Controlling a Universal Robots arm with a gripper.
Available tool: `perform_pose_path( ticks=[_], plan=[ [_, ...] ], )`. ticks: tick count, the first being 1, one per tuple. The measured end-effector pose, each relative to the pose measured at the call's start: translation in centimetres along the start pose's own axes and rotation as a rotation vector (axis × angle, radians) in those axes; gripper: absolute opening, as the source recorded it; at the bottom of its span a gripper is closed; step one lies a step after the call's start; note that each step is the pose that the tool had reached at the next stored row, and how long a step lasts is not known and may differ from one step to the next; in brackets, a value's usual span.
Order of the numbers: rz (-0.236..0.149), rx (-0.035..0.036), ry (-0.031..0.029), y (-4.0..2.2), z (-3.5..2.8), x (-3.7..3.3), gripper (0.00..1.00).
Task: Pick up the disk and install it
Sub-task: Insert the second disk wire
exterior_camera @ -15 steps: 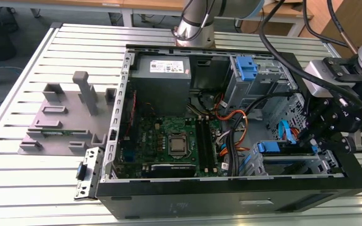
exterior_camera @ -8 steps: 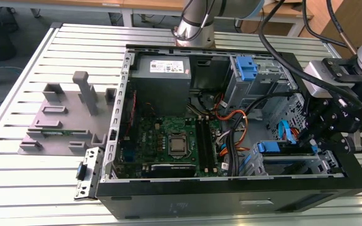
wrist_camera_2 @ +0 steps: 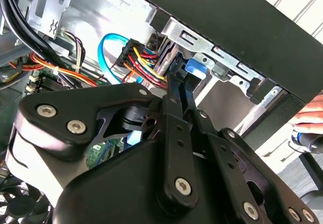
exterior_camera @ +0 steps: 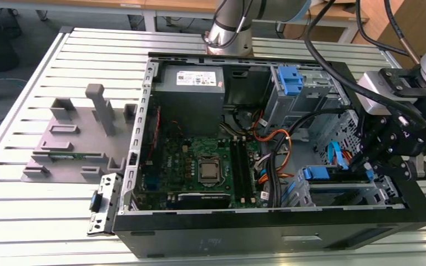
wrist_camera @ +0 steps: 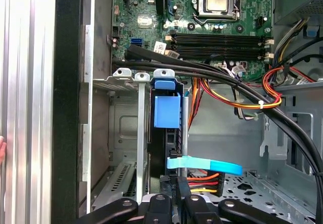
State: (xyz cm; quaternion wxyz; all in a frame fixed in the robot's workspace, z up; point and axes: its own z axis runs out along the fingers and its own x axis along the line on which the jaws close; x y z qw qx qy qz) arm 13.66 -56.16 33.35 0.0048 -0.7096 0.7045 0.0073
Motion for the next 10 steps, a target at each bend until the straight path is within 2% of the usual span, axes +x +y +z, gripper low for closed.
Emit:
perform_pose_path(
  ticks=[10],
  plan=[
    [0.0,0.0,0.0,0.0,-0.25,-0.01,0.16]
  ],
)
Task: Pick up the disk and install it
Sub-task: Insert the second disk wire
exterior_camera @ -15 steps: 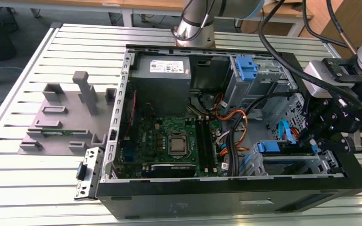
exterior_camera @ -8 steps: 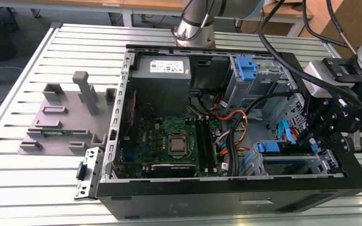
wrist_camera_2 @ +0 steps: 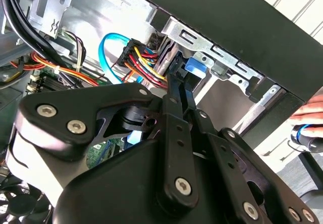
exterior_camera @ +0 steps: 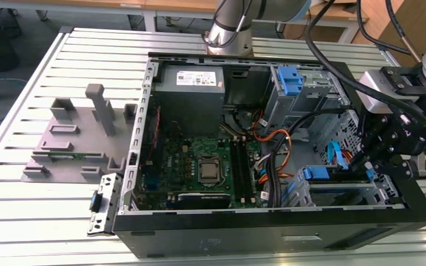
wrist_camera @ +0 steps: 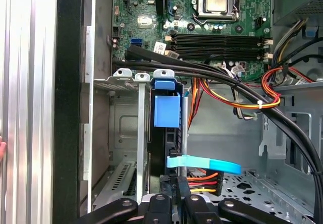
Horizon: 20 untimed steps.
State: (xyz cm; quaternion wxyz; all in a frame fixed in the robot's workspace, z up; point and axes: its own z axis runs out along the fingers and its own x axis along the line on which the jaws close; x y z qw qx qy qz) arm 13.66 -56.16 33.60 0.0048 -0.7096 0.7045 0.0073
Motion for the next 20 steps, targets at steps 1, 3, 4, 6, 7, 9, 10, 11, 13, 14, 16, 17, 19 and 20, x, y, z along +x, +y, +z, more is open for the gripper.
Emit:
perform_pose_path(
  ticks=[1,3,4,6,7,9,10,11,13,14,16,17,19,20],
  plan=[
    [0.0,0.0,-0.0001,0.0,0.0,0.0,0.16],
    [0.0,0.0,0.0003,0.0,-0.03,0.0,0.16],
    [0.0,0.0,0.0002,0.0,-0.02,0.0,0.16],
    [0.0,0.0,0.0002,0.0,-0.03,0.0,0.16],
    [0.0,0.0,0.0002,0.0,-0.03,0.0,0.16],
    [0.001,0.0,0.0003,0.0,-0.03,0.0,0.16],
    [0.001,0.0,0.0004,0.0,-0.03,0.0,0.16],
    [0.001,0.0,0.0004,0.0,-0.03,0.0,0.16],
    [0.001,0.0,0.0003,0.0,-0.02,0.0,0.16],
    [0.001,0.0,0.0003,0.0,-0.02,0.0,0.16],
    [0.001,-0.0033,0.0002,-0.01,-0.02,0.0,0.16],
    [0.001,-0.0061,0.0003,0.0,-0.02,-0.01,0.16],
    [0.002,-0.0063,0.0003,0.0,-0.02,-0.01,0.16],
    [0.002,-0.0062,0.0003,0.0,-0.02,0.0,0.16]
  ],
)
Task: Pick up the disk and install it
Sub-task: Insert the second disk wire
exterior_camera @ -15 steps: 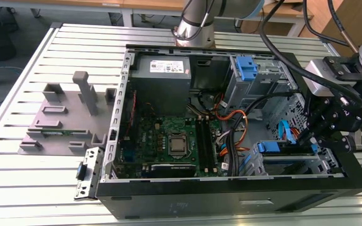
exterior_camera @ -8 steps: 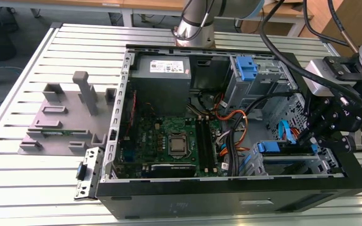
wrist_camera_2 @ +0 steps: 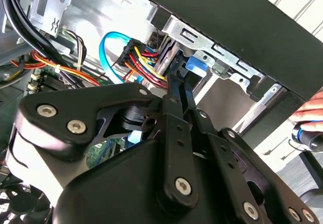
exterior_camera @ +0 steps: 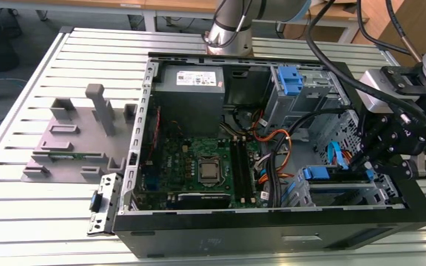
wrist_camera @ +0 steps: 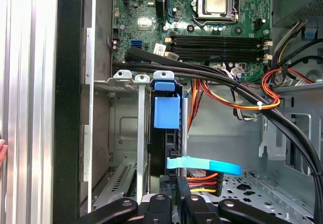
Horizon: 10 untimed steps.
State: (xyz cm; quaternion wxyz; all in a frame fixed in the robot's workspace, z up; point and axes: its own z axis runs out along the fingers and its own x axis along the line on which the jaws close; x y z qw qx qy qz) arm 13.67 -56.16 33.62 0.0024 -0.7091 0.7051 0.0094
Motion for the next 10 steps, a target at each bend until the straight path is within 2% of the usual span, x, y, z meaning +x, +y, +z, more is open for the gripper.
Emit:
perform_pose_path(
  ticks=[10],
  plan=[
    [0.0,-0.0047,-0.0001,-0.01,0.01,0.0,0.16]
  ],
)
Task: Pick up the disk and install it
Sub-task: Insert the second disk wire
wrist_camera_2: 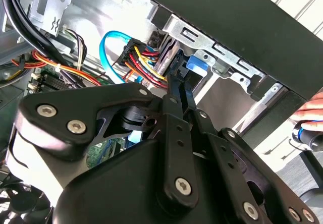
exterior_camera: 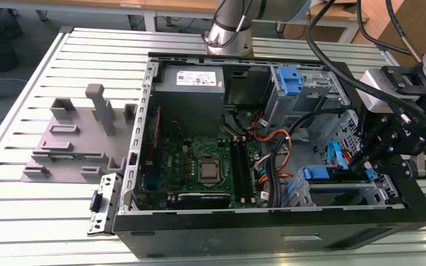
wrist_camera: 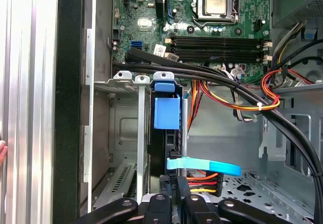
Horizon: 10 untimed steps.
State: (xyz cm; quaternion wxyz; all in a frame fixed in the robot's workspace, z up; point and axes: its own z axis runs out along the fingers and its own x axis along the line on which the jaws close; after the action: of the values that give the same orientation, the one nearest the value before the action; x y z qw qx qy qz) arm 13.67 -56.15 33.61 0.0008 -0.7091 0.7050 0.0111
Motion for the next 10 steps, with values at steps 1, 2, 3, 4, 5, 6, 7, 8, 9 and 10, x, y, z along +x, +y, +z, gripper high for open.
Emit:
perform_pose_path(
  ticks=[1,2,3,4,5,6,7,8,9,10],
  plan=[
    [0.0,-0.0002,0.0001,0.0,0.0,0.0,0.16],
    [0.0,-0.0004,0.0,0.0,0.0,0.0,0.16],
    [0.0,-0.0006,0.0,0.0,0.0,0.0,0.16],
    [0.001,-0.0007,0.0,-0.02,0.0,0.0,0.16],
    [0.002,-0.0007,0.0001,-0.03,0.0,0.0,0.16],
    [0.002,-0.0006,0.0001,-0.03,0.0,0.0,0.16],
    [0.006,-0.0005,-0.0001,-0.03,0.0,0.0,0.16],
    [0.01,-0.0004,-0.0001,-0.04,0.0,0.0,0.16],
    [0.01,-0.0004,-0.0001,-0.03,0.0,0.0,0.16],
    [0.01,-0.0005,-0.0002,-0.03,0.01,-0.01,0.16]
  ],
)
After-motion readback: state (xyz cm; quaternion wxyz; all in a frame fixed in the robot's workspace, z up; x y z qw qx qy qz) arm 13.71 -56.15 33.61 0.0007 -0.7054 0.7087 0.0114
